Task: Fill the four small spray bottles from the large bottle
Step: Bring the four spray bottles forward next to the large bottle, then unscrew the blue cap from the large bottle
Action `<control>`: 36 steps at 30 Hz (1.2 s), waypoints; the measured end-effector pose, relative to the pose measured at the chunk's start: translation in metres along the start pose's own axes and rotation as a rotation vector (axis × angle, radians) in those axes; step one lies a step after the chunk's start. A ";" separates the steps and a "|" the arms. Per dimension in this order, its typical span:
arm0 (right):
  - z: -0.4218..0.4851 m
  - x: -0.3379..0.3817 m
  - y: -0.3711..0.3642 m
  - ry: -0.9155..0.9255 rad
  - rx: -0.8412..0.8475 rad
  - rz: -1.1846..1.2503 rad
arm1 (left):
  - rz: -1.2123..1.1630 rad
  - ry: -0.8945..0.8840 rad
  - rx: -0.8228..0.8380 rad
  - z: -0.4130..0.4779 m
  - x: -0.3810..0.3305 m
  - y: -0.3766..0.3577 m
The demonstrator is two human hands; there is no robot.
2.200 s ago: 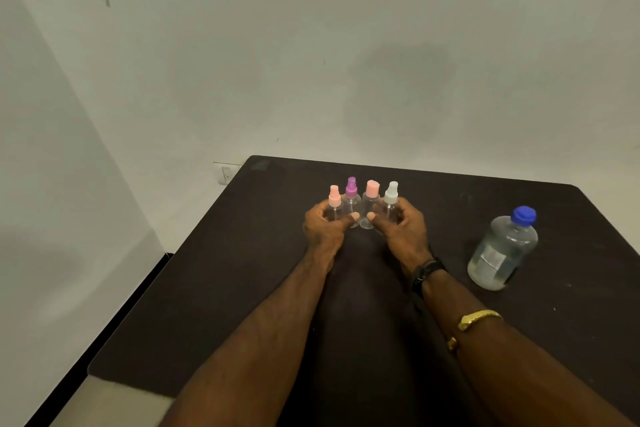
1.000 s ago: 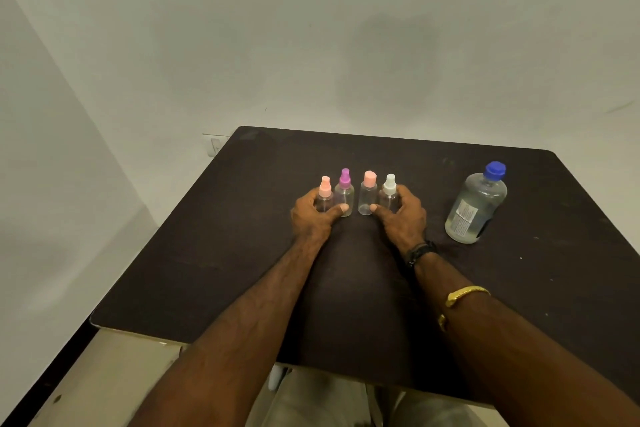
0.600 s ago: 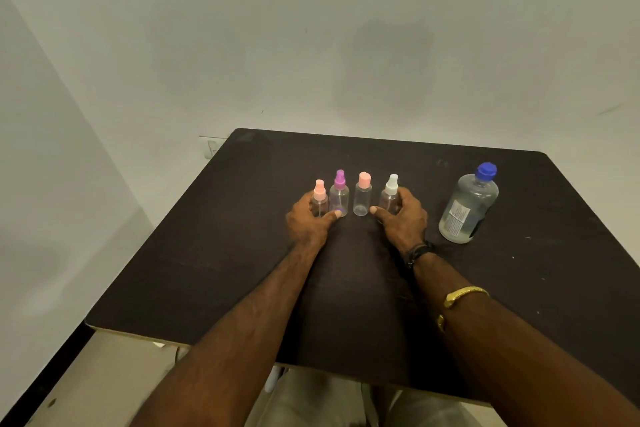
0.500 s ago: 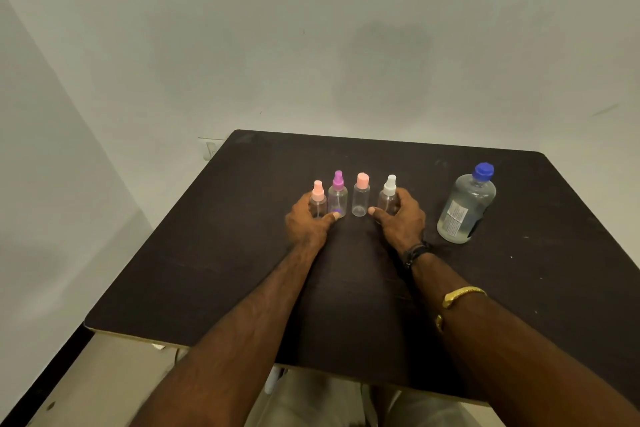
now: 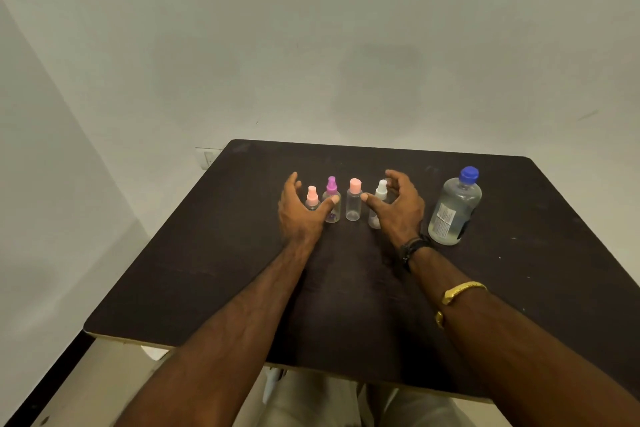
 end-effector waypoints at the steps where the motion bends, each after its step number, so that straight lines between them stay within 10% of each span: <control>1: -0.001 0.004 0.002 0.016 -0.011 0.004 | 0.001 -0.021 -0.016 0.002 -0.005 0.001; 36: -0.004 0.029 0.134 0.162 -0.387 0.038 | -0.221 -0.479 0.183 -0.034 -0.153 -0.103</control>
Point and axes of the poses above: each hand's wrist, its own z-axis towards the middle knuckle, its own y-axis out of the back of the hand, x = y × z, the point moved 5 cm from there along z, towards the middle knuckle, and after that the axes turned 12 degrees about -y, right-handed, at the moved point
